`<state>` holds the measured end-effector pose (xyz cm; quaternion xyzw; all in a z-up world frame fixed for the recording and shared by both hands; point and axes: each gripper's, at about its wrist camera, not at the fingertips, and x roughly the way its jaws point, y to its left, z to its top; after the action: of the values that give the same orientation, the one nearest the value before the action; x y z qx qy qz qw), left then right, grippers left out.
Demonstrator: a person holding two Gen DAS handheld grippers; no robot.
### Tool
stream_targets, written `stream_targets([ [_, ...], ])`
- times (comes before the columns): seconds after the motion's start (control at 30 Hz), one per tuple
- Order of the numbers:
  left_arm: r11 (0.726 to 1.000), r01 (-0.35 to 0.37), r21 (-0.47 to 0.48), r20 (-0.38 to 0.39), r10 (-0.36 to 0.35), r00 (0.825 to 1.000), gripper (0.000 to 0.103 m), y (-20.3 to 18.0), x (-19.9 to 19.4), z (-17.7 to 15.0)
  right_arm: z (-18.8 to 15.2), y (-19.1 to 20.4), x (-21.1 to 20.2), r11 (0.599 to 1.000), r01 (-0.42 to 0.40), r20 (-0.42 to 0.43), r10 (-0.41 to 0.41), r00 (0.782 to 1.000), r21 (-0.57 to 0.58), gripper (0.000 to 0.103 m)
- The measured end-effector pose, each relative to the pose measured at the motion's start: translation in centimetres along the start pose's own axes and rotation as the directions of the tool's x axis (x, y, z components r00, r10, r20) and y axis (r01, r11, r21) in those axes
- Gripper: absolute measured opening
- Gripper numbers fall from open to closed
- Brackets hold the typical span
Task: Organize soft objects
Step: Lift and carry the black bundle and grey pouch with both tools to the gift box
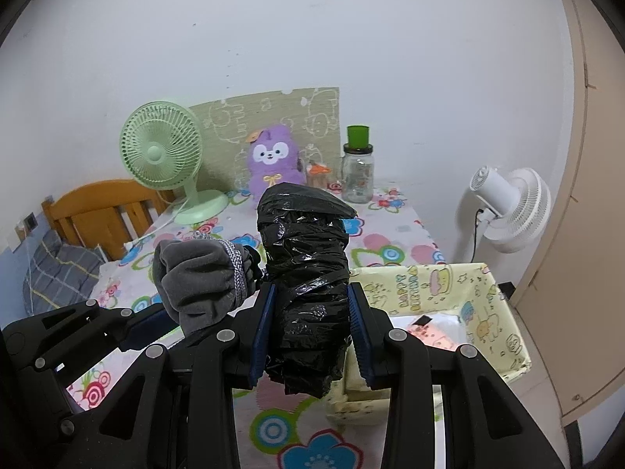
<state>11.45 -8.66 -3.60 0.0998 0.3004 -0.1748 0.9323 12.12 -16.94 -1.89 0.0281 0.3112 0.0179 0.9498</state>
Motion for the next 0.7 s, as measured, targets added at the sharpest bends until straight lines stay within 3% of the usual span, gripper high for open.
stream_targets([
  [0.7,0.995,0.088,0.051,-0.038,-0.086,0.996,0.021,-4.8,4.0,2.1,-0.1,-6.3,1.6,0.995,0.078,-0.042,-0.076,0.996,0.059,0.04],
])
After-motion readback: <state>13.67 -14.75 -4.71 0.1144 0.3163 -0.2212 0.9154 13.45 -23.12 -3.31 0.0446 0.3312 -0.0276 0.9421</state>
